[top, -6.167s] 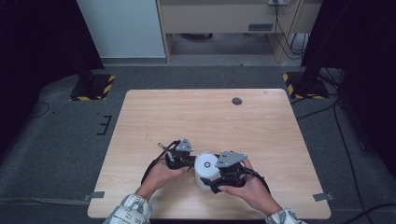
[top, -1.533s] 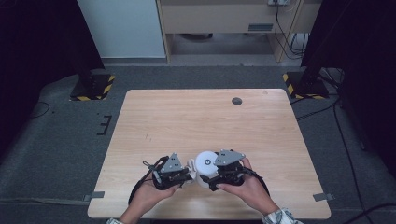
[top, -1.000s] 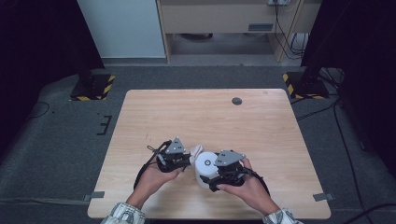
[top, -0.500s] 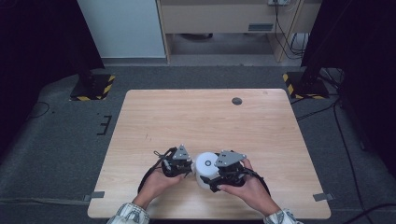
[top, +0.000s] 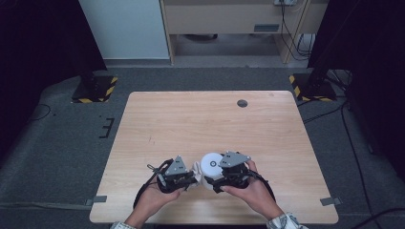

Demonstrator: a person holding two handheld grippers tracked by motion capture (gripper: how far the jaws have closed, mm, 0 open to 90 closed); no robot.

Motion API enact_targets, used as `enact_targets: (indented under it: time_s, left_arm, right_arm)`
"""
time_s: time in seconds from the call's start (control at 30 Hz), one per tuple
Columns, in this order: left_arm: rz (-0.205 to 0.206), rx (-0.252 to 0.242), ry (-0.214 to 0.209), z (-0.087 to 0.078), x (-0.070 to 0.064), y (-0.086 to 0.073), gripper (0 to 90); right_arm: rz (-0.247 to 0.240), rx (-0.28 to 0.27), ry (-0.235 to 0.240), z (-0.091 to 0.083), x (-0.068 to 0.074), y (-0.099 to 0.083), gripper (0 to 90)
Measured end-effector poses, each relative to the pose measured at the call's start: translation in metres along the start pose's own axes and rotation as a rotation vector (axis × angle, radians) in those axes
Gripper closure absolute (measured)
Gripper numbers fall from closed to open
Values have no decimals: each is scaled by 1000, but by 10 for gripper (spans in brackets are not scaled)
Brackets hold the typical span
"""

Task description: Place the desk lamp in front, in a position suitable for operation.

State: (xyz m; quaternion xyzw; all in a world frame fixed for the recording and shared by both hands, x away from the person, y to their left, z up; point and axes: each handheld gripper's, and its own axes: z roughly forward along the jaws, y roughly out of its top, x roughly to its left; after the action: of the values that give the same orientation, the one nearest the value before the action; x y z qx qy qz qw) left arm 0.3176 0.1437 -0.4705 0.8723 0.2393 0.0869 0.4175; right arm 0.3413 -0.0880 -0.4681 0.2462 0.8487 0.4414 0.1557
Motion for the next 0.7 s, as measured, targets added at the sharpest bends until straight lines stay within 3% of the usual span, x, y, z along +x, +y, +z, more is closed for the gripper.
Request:
enact_targets:
  time_s: [0.1, 0.2, 0.27, 0.33, 0.5, 0.6, 0.7]
  left_arm:
    - [26, 58, 2, 10, -11, -4, 778]
    - [22, 115, 15, 22, -8, -9, 774]
    - [-1, 109, 12, 24, -2, -11, 773]
    - [-31, 72, 15, 20, 2, -11, 775]
    - [-34, -35, 10, 1, -1, 0, 777]
    - [-22, -12, 0, 3, -4, -2, 777]
    - [-25, 61, -5, 17, -7, -10, 777]
  right_arm:
    - [-3, 1, 4, 0, 0, 0, 83]
    - [2, 3, 12, -2, -1, 0, 86]
    - [0, 6, 10, -3, -2, -1, 87]
    - [-1, 5, 12, -5, -2, -2, 88]
    - [-3, 5, 14, -5, -2, -2, 88]
    - [-6, 14, 18, -6, -1, -2, 88]
    - [-4, 20, 17, -7, 0, -1, 88]
